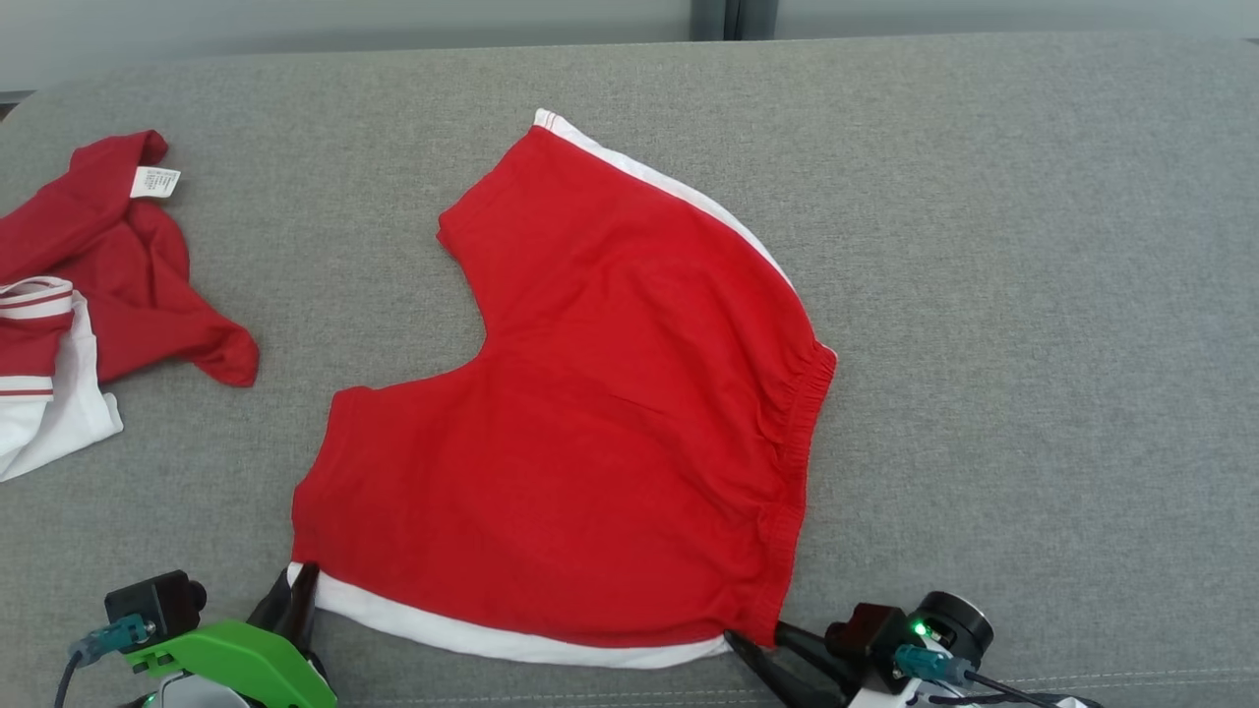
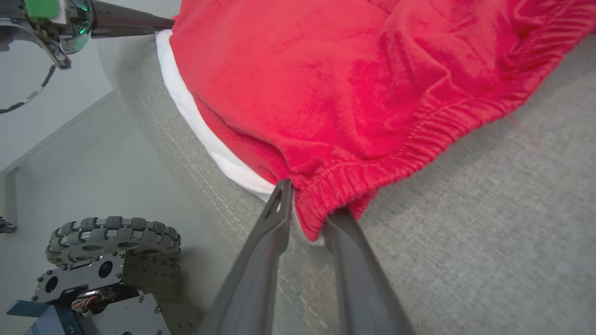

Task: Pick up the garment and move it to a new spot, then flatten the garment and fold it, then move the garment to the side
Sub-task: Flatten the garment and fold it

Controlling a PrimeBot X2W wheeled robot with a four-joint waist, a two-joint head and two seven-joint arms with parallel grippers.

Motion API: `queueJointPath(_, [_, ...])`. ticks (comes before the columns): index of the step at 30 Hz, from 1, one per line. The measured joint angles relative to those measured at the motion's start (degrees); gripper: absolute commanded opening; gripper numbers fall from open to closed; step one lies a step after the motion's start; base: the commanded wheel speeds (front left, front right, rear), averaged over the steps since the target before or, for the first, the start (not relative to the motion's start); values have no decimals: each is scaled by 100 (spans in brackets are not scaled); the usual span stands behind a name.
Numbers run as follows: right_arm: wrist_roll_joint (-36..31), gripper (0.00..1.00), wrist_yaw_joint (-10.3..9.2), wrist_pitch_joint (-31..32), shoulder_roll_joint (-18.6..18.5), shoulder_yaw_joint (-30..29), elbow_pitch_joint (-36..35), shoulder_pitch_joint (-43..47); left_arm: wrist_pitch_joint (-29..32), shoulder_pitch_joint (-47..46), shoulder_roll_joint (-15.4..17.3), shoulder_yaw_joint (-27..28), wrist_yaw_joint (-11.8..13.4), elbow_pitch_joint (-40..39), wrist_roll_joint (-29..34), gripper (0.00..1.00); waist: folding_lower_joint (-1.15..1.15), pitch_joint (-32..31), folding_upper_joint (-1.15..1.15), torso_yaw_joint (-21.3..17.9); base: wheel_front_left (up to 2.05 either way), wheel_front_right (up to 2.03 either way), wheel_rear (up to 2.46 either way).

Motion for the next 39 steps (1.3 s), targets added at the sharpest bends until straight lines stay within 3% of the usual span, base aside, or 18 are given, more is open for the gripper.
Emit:
queueJointPath(3, [7,11,0,0,13,75,2,-64,140,3,-1,-33,-26,-52,-29,3,0,1,0,24,0,0,0])
queueJointPath(4, [8,6,1,0,16,89,1,-73,165,5,0,-42,-26,-71,-49,0,0,2,0,31,0,0,0])
queueJointPath(5, [9,0,0,0,18,102,1,-75,192,9,2,-47,-32,-96,-54,0,0,4,0,37,0,0,0])
queueJointPath(14, [197,0,0,0,-11,192,-181,-111,470,85,22,-24,-82,-468,-316,0,0,28,0,88,0,0,0])
queueJointPath(22, [1058,0,1,0,-338,243,-810,-91,953,104,41,85,-194,-1670,-896,0,0,103,0,60,0,0,0])
queueJointPath(25, [1511,0,1,19,-758,405,-978,-90,1285,41,337,104,-196,-2370,-1011,0,0,167,0,5,0,0,0])
queueJointPath(29, [2043,0,1,163,-1040,454,-1291,-157,1705,-76,626,146,-188,-2867,-1078,0,0,261,0,-72,0,0,0])
queueJointPath(39, [3867,0,0,539,-1261,433,-2493,-840,3023,-1049,1129,-89,207,-3858,-1044,0,0,645,0,-256,0,0,0])
